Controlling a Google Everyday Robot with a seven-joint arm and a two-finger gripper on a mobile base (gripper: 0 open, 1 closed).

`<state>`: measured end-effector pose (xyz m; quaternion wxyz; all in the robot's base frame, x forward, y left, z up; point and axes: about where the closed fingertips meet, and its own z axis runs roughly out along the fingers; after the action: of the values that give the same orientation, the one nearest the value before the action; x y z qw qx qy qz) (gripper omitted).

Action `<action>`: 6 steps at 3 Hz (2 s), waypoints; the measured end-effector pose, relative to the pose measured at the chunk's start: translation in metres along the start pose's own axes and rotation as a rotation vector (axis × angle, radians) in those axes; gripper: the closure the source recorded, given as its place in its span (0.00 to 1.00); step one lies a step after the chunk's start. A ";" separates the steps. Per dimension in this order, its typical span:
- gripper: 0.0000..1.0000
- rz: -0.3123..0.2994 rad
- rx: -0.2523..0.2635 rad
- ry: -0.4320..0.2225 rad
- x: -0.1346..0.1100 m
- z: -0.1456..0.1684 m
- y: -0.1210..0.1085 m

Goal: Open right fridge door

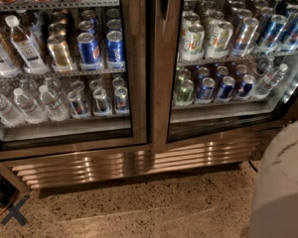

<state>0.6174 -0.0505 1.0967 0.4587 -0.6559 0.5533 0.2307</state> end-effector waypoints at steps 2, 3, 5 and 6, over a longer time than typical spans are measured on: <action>1.00 0.016 0.016 0.011 -0.003 -0.005 0.012; 1.00 0.016 0.016 0.012 -0.003 -0.005 0.012; 1.00 0.038 0.012 0.057 -0.008 -0.001 0.015; 1.00 0.038 0.012 0.058 -0.007 -0.002 0.016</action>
Offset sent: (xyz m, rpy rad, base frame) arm -0.3446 -0.0386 0.0540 -0.1080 0.1330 -0.4863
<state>0.6005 -0.0477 1.0979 0.4423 -0.6488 0.5800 0.2169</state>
